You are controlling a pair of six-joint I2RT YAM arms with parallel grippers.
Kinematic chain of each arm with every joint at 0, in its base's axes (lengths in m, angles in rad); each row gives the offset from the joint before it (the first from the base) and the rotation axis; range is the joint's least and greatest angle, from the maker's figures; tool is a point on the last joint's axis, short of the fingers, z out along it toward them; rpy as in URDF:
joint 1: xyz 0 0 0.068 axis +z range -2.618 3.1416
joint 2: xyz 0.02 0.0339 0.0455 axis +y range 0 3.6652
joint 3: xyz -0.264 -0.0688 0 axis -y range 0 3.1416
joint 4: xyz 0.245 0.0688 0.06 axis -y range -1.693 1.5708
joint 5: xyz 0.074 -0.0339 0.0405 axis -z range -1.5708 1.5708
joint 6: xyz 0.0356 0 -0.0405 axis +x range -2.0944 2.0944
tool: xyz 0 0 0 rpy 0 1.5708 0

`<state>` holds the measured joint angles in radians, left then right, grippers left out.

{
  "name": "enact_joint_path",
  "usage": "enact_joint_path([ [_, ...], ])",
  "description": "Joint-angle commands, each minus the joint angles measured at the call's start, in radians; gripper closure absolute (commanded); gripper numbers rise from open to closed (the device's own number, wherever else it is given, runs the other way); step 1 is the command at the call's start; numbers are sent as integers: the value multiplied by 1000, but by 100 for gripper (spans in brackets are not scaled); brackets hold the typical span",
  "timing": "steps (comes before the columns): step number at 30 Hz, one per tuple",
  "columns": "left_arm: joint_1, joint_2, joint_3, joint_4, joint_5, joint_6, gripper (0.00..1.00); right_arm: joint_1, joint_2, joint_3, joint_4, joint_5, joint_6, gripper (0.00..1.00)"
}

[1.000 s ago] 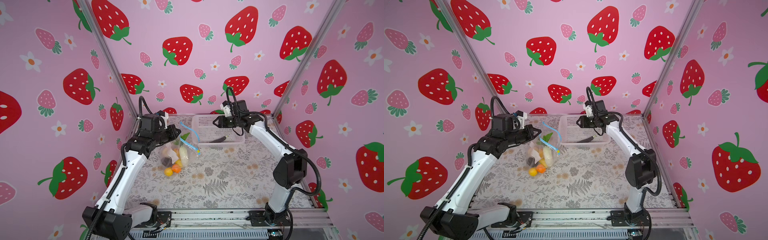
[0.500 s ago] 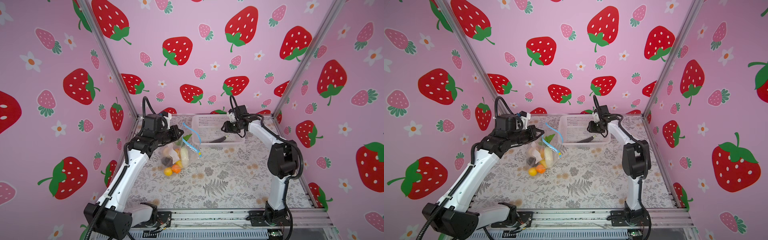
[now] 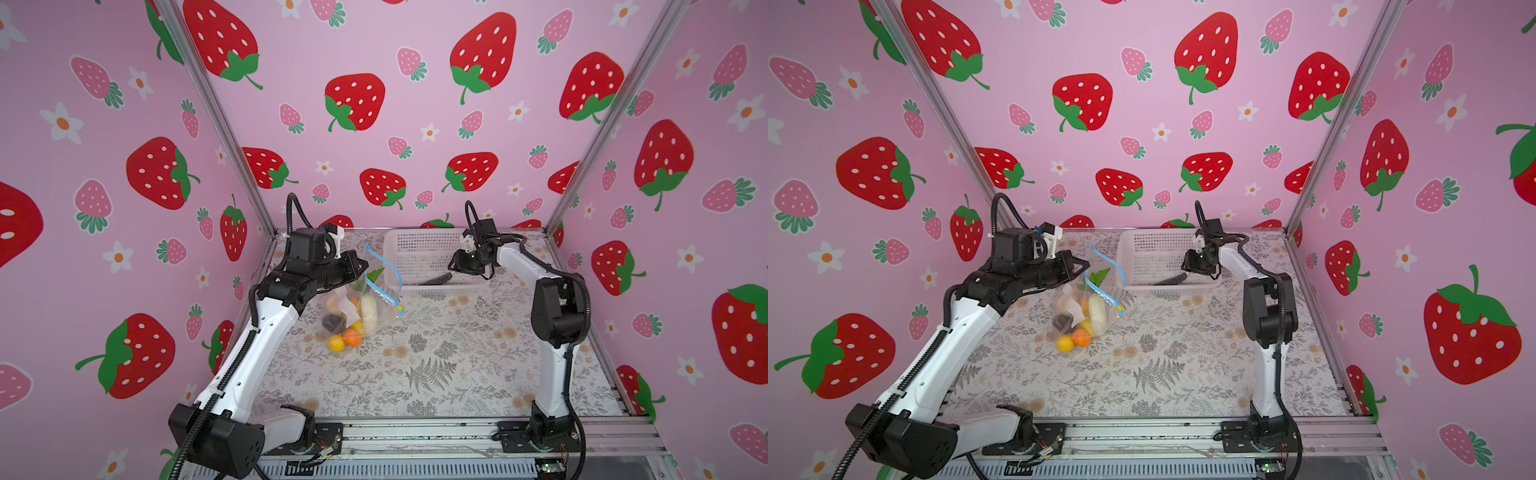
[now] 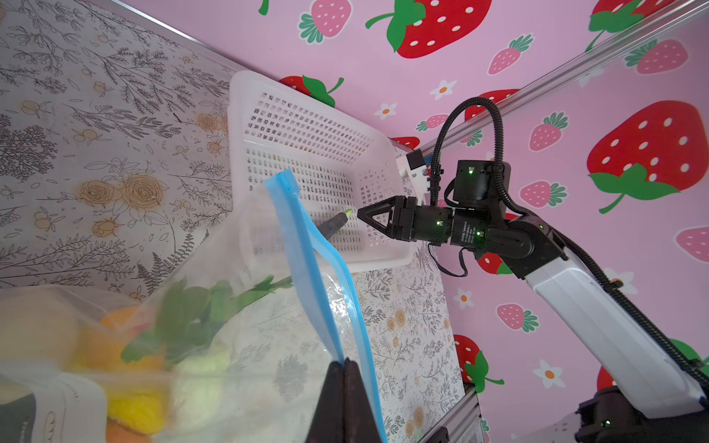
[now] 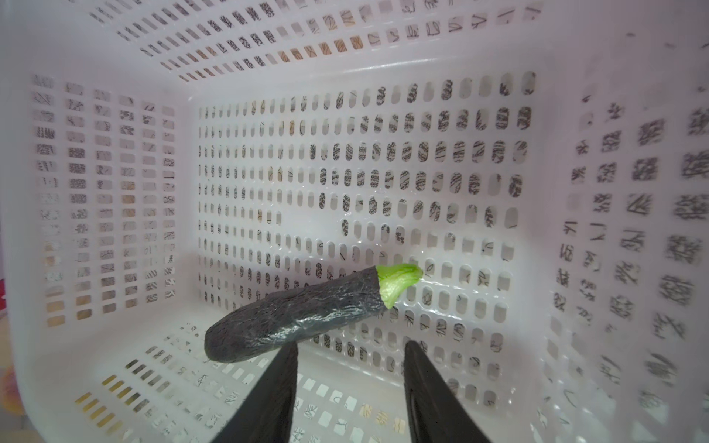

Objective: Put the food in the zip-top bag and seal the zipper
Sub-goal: 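Lower the right gripper onto the dark eggplant in the basket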

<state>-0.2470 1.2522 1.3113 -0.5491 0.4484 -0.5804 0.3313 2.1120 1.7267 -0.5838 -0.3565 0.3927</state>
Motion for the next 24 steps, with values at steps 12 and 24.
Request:
enact_joint_path([
  [12, -5, -5, 22, 20, 1, 4, 100, -3, 83, 0, 3, -51, 1, 47],
  [24, -5, -7, 20, 20, -13, 4, 100, 2, 146, 53, 32, -116, 30, 46],
])
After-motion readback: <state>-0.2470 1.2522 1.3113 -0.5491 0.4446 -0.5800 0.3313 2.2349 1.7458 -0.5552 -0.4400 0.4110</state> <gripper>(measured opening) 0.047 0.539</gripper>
